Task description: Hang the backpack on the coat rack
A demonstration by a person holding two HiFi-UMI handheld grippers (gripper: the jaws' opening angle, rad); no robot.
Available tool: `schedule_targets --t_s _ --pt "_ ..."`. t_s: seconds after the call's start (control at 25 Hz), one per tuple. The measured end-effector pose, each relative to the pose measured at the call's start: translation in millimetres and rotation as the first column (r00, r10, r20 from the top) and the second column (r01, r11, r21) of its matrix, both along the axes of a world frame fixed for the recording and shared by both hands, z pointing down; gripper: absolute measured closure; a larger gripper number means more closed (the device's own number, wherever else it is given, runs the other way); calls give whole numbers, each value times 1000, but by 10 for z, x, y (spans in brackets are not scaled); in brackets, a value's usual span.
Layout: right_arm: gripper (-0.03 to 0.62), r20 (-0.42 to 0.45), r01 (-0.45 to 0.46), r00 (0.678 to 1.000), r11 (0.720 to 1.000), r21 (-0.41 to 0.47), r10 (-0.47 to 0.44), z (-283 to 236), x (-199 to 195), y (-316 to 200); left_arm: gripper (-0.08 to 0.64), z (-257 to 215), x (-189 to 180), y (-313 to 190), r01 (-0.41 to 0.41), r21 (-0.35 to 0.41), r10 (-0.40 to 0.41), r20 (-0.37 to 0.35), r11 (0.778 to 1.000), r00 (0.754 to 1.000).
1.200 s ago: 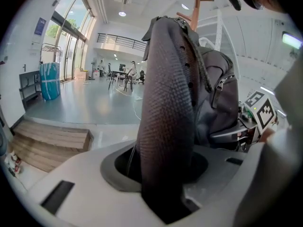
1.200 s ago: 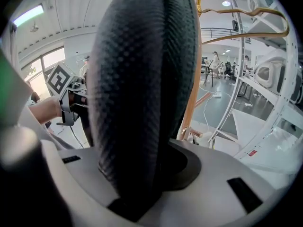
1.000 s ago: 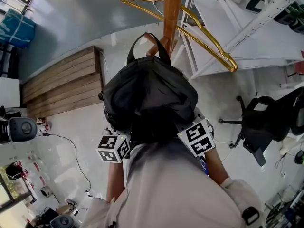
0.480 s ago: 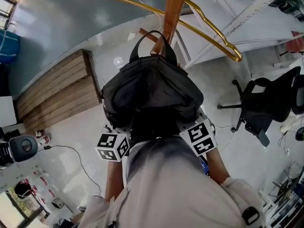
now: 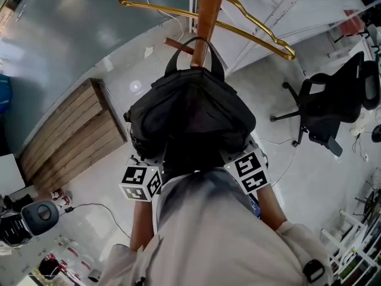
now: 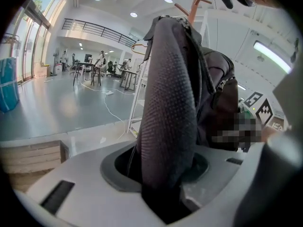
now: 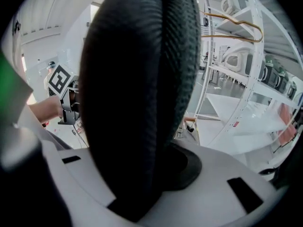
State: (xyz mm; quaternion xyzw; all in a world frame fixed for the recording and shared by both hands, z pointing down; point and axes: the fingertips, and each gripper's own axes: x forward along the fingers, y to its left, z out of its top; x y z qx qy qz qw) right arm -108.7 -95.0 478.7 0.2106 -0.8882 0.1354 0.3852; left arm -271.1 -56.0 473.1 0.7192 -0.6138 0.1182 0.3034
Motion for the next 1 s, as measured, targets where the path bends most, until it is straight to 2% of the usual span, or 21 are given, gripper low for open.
schedule_targets --t_s 0.44,1.0 --pt "466 -6 -142 990 989 -35 142 130 -155 196 400 95 -190 -50 -126 -17 126 4 992 992" --pt "466 -2 -169 986 984 -58 169 289 -201 108 400 251 -226 -166 -146 -40 146 8 989 989"
